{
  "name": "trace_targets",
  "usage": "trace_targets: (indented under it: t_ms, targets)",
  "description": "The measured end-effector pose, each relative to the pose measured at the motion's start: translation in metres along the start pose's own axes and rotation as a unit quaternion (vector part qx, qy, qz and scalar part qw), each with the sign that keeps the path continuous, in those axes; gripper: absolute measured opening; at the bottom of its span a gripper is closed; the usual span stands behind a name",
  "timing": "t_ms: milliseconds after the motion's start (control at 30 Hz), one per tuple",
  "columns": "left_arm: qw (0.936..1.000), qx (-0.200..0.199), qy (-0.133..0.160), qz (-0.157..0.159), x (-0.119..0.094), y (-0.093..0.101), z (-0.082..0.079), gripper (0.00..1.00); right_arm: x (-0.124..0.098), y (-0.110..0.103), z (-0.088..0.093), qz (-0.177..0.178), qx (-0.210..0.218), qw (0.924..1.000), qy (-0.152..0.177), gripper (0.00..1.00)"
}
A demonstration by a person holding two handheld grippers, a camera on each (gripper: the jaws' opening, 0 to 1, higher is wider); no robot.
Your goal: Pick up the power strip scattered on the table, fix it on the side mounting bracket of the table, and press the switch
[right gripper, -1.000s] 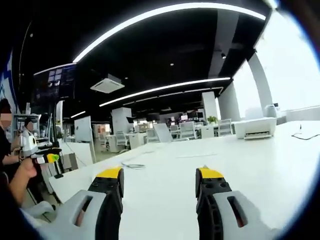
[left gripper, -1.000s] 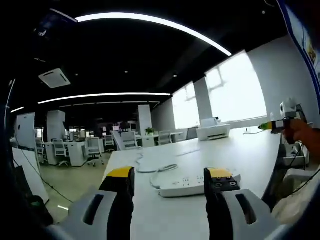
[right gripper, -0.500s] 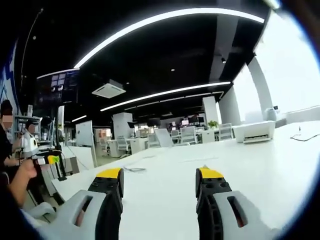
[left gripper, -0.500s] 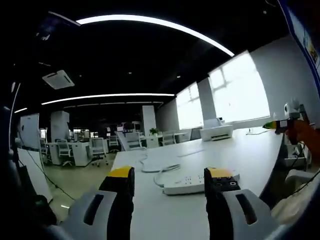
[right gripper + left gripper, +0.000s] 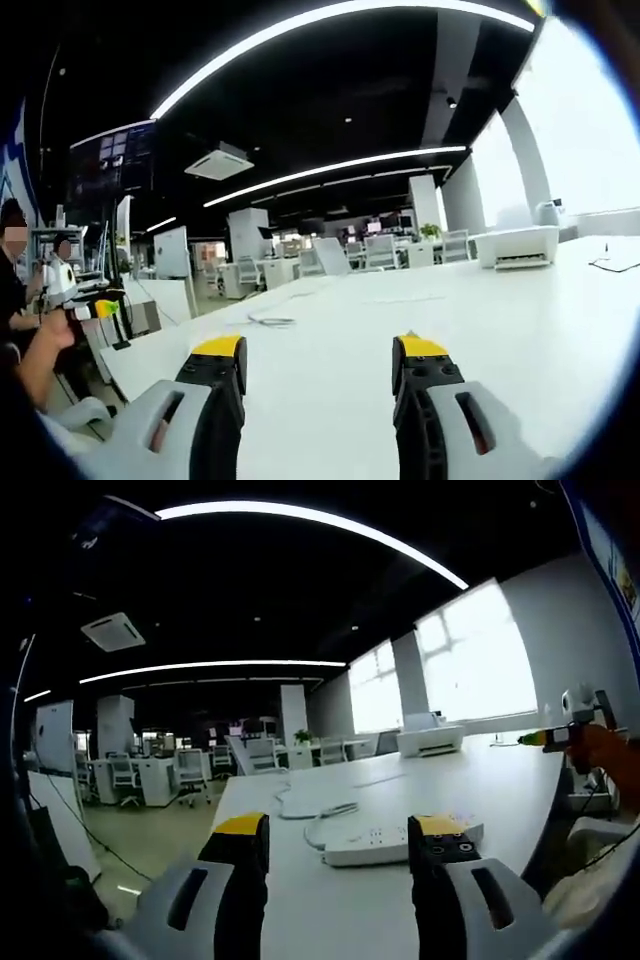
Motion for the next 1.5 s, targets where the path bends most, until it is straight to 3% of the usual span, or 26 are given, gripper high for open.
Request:
trace_targets:
  t_ms: [333, 600, 1500]
  targets:
    - [1.0, -0.003, 0.006, -0.002, -0.005, -0.001, -0.004, 0.6, -0.01, -0.001, -0.009, -0.018, 0.002, 0.9998, 0.011, 0.56]
    - [0.9999, -0.006, 0.003, -0.008, -0.007, -0.009, -0.002, 0.6, -0.011, -0.006, -0.013, -0.037, -0.011, 0.9992, 0.003, 0.56]
    - [0.9999, -0.01, -0.001, 0.008, -0.003, 0.001, 0.002, 0.6, -0.004, -0.041, 0.013, -0.119, -0.078, 0.9871, -0.073, 0.57]
Point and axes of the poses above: the point that each gripper's makers call its tool centre point, and the gripper's own axes: x roughly forward along the fingers, y roughly to its right, z roughly out of its underside, the point moved 2 cm from there along -x, roughly backward along the fingers, and after that the axes turned 13 degrees about x, right-handed, at the moved point
